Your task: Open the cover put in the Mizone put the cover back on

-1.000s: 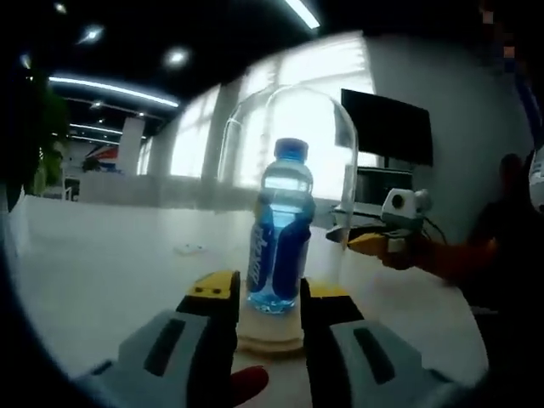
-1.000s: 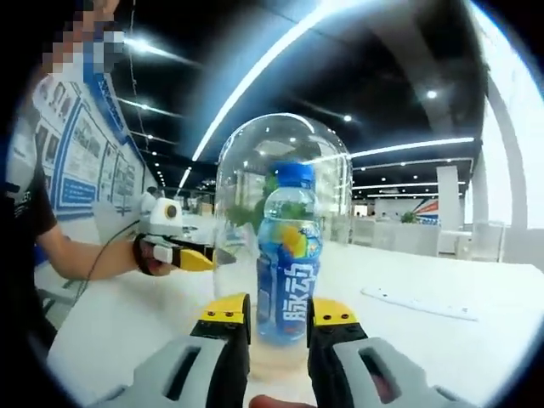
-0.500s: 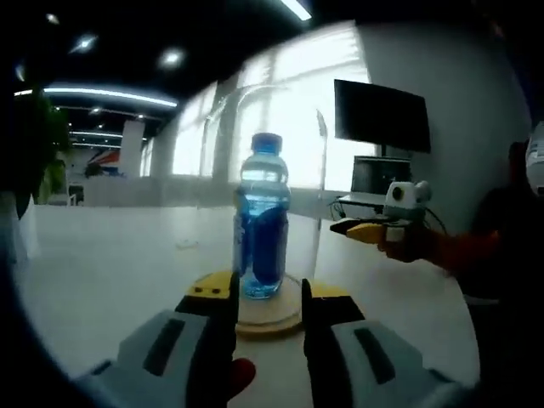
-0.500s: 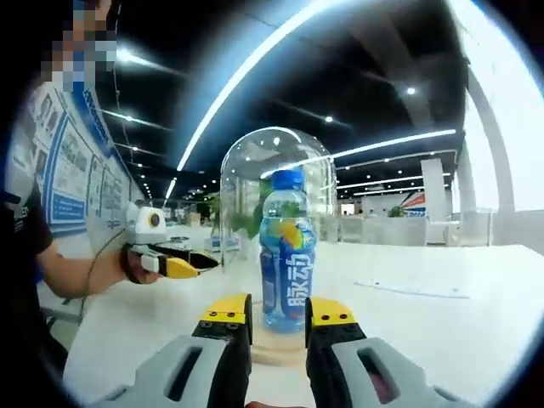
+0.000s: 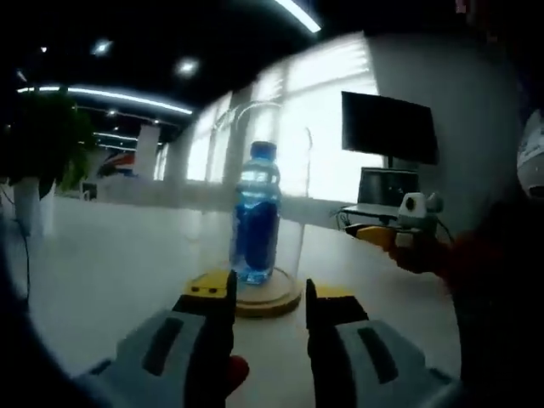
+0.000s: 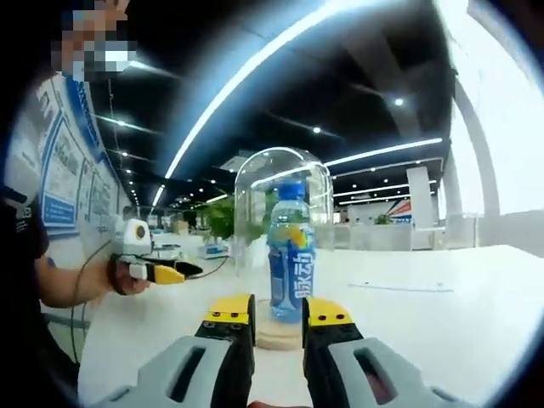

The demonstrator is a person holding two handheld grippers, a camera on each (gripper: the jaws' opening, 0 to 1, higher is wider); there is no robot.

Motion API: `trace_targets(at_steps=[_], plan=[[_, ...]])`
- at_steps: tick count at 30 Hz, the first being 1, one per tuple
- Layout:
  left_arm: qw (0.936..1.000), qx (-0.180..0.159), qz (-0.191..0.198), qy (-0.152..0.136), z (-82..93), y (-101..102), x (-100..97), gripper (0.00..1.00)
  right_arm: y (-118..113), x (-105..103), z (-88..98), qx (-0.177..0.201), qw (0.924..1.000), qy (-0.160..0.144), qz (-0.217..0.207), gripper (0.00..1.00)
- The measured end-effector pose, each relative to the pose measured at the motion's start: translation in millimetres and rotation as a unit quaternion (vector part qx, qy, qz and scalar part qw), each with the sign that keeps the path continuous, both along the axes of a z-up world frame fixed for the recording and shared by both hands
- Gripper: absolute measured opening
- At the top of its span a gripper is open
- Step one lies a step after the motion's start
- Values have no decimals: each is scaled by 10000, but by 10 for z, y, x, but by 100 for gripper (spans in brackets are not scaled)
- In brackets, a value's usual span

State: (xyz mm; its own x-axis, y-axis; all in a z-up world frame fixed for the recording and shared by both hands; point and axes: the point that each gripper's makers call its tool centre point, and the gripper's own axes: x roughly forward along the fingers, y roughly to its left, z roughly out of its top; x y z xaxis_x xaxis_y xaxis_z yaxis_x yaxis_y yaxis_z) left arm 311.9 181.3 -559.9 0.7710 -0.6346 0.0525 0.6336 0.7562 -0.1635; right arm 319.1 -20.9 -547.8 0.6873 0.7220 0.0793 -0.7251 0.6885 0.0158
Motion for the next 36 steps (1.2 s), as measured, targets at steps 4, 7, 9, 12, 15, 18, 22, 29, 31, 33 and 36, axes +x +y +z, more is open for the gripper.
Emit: trace_targets(at_steps=[4, 7, 9, 12, 15, 18, 22, 29, 31, 33, 36], plan=[[9991, -252, 22, 329, -127, 77, -51, 15, -7, -110, -110, 135, 9996, 242, 71, 13], [9996, -65, 111, 249, -169, 104, -77, 15, -15, -189, -180, 146, 9995, 266, 43, 13], [9997, 47, 117, 223, -191, 112, -101, 15, -35, -231, -222, 97, 9995, 285, -35, 13], [9997, 162, 131, 130, -198, 125, -134, 15, -75, -255, -268, -33, 9993, 316, -195, 12], [9995, 268, 126, 80, -220, 97, -169, 15, -69, -286, -314, -142, 9992, 278, -238, 12], [9991, 426, 14, 17, -260, 12, -222, 16, -78, -274, -384, -204, 9988, 340, -289, 12], [9986, 534, -9, 28, -310, 8, -243, 16, -111, -249, -419, -331, 9979, 351, -435, 12], [9990, 450, 9, 28, -300, 14, -255, 15, -118, -278, -506, -518, 9965, 431, -488, 12], [9985, 543, 1, 28, -325, -6, -252, 15, -113, -287, -509, -503, 9967, 449, -456, 12], [9981, 616, 6, 27, -343, -10, -249, 15, -113, -288, -519, -542, 9964, 445, -472, 12], [9980, 625, -12, 55, -355, -11, -246, 15, -93, -285, -537, -635, 9960, 426, -468, 12]])
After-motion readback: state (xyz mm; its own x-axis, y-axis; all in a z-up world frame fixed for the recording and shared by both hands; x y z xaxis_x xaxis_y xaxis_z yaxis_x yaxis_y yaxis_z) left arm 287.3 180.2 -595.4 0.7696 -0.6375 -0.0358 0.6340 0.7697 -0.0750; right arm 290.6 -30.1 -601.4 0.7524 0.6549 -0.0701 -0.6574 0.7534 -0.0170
